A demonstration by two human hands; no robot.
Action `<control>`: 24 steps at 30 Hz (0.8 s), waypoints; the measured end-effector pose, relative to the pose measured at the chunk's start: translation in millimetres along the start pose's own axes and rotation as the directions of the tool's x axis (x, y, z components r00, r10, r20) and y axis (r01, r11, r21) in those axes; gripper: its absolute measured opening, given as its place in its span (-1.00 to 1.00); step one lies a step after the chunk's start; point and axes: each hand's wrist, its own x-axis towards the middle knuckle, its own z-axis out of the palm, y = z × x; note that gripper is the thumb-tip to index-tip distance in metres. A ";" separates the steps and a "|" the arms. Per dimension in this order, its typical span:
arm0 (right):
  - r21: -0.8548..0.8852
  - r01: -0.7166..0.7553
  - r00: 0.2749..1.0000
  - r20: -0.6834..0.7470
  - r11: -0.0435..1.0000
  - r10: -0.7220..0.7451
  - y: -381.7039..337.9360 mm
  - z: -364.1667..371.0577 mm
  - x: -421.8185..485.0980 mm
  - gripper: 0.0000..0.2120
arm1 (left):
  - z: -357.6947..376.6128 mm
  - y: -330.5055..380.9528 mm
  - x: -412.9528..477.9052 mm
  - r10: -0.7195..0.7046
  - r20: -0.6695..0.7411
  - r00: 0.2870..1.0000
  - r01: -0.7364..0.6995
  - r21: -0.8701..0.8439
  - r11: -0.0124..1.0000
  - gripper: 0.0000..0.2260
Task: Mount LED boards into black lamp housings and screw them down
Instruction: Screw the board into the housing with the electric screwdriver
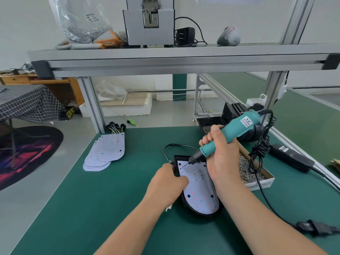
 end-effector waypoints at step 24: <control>-0.191 0.054 0.945 0.326 0.980 0.011 -1.0 12.9 -5.1 -0.87 | 9.0 -4.0 1.1 0.000 -0.071 0.997 -0.003 -0.042 0.999 -0.80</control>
